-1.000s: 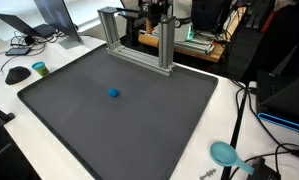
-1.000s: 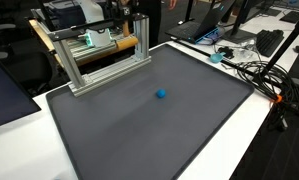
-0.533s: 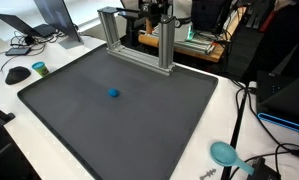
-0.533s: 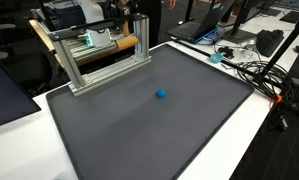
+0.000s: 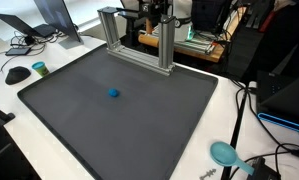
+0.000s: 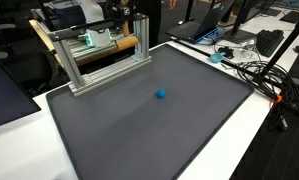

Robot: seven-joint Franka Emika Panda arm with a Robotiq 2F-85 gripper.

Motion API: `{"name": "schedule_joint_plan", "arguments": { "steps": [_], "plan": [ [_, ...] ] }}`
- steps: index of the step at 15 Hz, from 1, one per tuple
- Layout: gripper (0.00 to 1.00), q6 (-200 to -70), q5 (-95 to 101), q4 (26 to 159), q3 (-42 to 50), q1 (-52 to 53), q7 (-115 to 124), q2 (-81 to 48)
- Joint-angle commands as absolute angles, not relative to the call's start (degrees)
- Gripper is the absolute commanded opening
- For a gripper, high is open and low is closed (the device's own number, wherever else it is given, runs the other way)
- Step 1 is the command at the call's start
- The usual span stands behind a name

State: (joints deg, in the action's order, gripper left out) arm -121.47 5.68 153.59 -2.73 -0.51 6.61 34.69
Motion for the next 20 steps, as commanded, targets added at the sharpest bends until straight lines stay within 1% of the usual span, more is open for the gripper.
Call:
{"name": "schedule_joint_plan", "arguments": {
  "steps": [1, 2, 3, 7, 8, 9, 10, 11, 12, 13, 14, 15, 16, 17, 18, 20],
  "plan": [
    [0.45, -121.7, 4.5, 154.2, -1.9, -0.2, 5.1, 35.0],
    [0.38, -121.5, 4.3, 154.1, -1.8, -0.1, 4.9, 35.1],
    [0.36, -121.4, 4.3, 153.9, -1.7, -0.2, 4.8, 35.2],
    [0.35, -120.9, 4.0, 154.0, -1.5, -0.2, 4.6, 35.0],
    [0.41, -120.8, 3.9, 154.0, -1.5, -0.2, 4.5, 35.0],
    [0.53, -120.7, 3.8, 154.0, -1.4, -0.2, 4.5, 35.0],
    [0.53, -120.7, 3.7, 154.2, -1.4, -0.1, 4.6, 35.1],
    [0.52, -120.7, 3.3, 154.4, -1.2, 0.0, 4.6, 35.2],
    [0.49, -120.6, 3.3, 154.6, -1.2, -0.1, 4.7, 35.4],
    [0.41, -120.6, 3.1, 154.7, -1.1, -0.1, 4.6, 35.6],
    [0.45, -120.4, 3.1, 154.8, -1.2, -0.2, 4.9, 35.6],
    [0.57, -120.3, 3.1, 154.8, -1.1, -0.3, 4.9, 35.7],
    [0.62, -120.0, 3.3, 154.8, -1.3, -0.4, 5.2, 35.7],
    [0.72, -119.8, 3.2, 154.8, -1.2, -0.4, 5.1, 35.8],
    [0.85, -119.7, 3.3, 154.9, -1.3, -0.4, 5.2, 36.0],
    [0.91, -119.1, 3.2, 155.1, -1.3, -0.4, 5.3, 36.4]
  ]
}}
